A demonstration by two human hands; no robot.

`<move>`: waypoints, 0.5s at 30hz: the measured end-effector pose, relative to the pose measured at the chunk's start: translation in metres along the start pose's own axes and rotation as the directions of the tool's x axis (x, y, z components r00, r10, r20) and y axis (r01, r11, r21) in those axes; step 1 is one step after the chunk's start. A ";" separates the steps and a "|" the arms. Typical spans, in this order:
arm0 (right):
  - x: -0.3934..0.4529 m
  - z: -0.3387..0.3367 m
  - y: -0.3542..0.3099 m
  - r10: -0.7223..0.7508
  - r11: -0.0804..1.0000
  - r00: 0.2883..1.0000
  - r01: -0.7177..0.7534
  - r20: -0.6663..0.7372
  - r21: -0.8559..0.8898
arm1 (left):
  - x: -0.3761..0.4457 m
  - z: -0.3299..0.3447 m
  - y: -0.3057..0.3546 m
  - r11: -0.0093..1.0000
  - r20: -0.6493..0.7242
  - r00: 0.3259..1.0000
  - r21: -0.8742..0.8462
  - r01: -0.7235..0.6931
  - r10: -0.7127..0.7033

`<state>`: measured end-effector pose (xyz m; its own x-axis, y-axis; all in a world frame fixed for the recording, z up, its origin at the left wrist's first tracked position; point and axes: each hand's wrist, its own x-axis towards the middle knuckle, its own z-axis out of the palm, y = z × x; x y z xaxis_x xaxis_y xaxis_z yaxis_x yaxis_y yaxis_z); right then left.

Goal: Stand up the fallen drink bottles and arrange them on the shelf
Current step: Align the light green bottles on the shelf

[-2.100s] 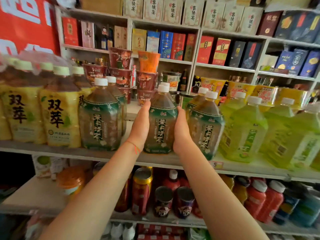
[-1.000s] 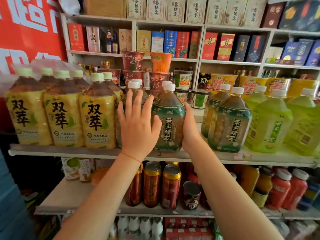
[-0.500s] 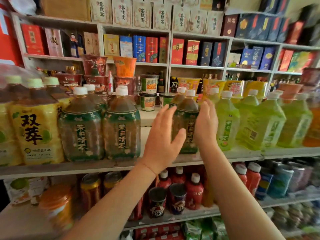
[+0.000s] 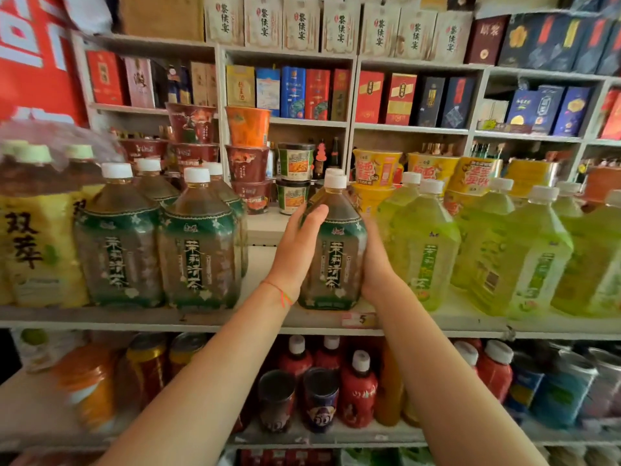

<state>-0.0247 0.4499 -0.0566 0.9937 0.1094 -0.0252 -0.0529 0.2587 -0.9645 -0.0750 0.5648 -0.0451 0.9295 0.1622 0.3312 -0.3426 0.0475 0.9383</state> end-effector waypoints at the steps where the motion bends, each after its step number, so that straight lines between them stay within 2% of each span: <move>1: -0.003 0.002 0.000 0.006 1.000 1.000 -0.006 0.011 -0.004 | -0.002 -0.001 0.001 1.000 -0.008 1.000 -0.013 0.001 -0.001; 7: -0.012 0.017 0.005 0.009 1.000 0.991 -0.010 0.134 0.009 | -0.022 -0.014 0.019 0.999 -0.071 0.997 -0.041 0.032 -0.035; 10: -0.015 0.028 0.008 0.012 1.000 0.986 -0.013 0.164 0.006 | -0.032 -0.027 0.029 0.995 -0.101 0.995 0.100 0.007 0.004; 12: -0.017 0.036 0.011 0.004 1.000 0.985 -0.005 0.171 0.004 | -0.043 -0.036 0.032 0.958 -0.103 0.986 0.268 -0.101 0.133; 13: -0.019 0.041 0.012 0.003 1.000 0.985 -0.004 0.175 0.006 | -0.052 -0.042 0.034 0.904 -0.087 0.958 0.364 -0.225 0.274; 14: -0.020 0.045 0.013 0.003 1.000 0.984 -0.004 0.179 0.004 | -0.059 -0.050 0.036 0.807 -0.068 0.894 0.464 -0.366 0.444; 15: -0.021 0.050 0.014 0.002 1.000 0.984 -0.003 0.180 0.003 | -0.064 -0.059 0.037 0.670 -0.041 0.801 0.575 -0.470 0.597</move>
<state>-0.0512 0.4995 -0.0569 0.9594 0.2815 0.0203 -0.0563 0.2613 -0.9636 -0.1552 0.6147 -0.0375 0.5345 0.1986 0.8215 -0.5877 -0.6112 0.5302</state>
